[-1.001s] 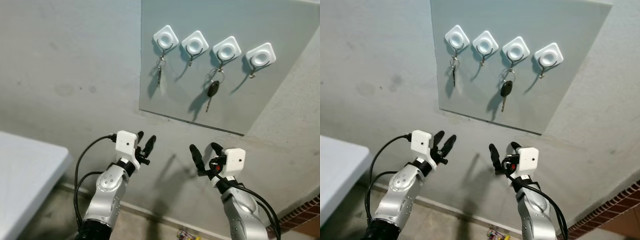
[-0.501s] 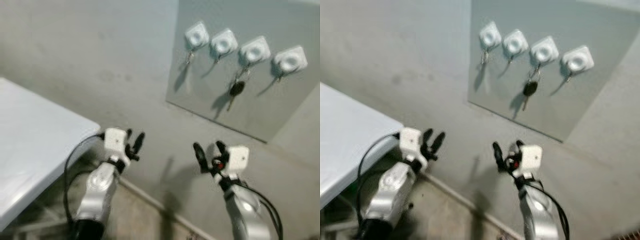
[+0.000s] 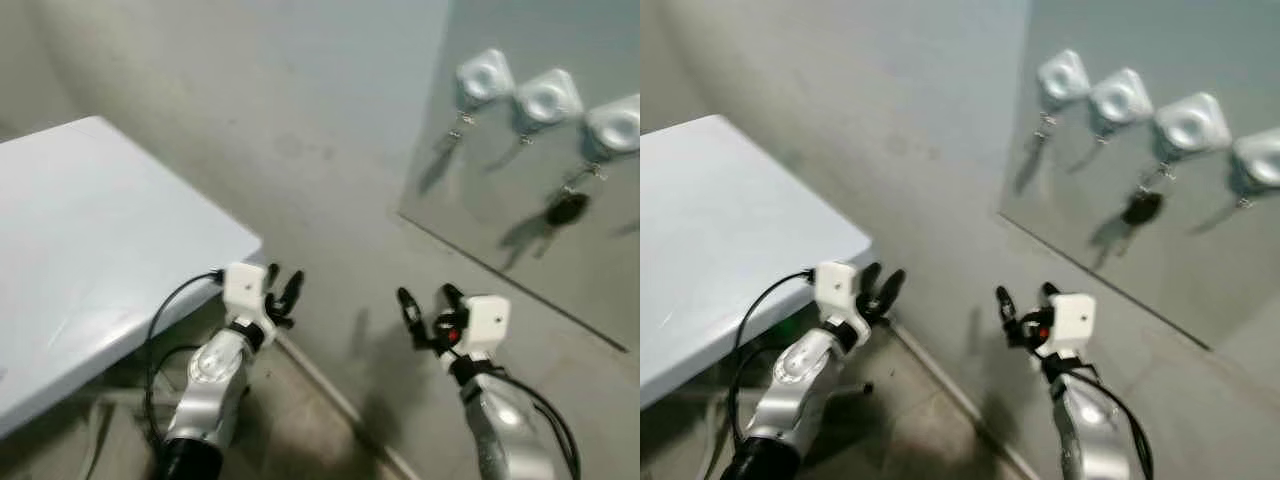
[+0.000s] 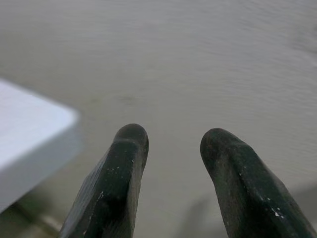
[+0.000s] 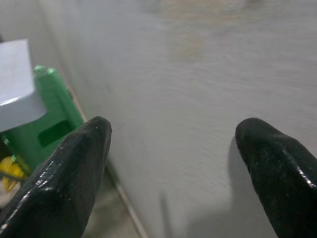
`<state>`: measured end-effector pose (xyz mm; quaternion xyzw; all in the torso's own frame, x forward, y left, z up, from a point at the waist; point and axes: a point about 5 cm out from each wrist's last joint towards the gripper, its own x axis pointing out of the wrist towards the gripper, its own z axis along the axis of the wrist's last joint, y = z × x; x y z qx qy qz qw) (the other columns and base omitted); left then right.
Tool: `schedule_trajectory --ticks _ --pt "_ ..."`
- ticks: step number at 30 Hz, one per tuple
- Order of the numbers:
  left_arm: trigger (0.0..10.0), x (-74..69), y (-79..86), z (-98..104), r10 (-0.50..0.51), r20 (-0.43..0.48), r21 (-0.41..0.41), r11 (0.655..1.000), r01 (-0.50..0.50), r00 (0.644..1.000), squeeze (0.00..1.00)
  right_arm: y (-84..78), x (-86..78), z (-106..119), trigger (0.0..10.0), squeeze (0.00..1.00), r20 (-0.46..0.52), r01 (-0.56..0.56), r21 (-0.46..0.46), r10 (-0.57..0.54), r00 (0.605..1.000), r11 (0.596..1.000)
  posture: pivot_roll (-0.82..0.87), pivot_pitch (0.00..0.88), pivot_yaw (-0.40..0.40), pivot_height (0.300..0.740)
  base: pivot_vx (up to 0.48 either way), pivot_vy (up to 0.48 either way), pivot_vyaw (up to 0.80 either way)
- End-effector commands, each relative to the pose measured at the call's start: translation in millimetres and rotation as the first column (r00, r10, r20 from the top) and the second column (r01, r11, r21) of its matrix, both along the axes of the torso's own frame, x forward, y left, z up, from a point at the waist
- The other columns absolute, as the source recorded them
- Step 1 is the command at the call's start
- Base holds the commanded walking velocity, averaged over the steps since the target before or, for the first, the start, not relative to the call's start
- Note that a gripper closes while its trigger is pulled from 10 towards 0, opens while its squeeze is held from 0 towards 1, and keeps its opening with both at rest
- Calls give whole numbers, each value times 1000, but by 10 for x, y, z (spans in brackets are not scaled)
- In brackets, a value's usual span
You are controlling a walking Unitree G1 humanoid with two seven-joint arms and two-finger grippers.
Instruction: Hang keys on a hook
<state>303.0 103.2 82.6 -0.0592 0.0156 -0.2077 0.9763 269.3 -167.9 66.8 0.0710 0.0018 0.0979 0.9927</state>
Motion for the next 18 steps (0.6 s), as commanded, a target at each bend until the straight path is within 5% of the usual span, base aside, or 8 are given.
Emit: schedule_trajectory --ticks 1,18 --pt "10000 23 104 8 30 1 19 999 -30 1000 0 95 48 52 10000 0 18 -33 11 33 999 999 -64 0 -37 740 0 0 800" --pt "10000 21 114 11 32 7 14 999 -32 999 0 109 27 47 10000 0 17 -50 -2 50 999 999 -66 0 -36 740 0 0 800"
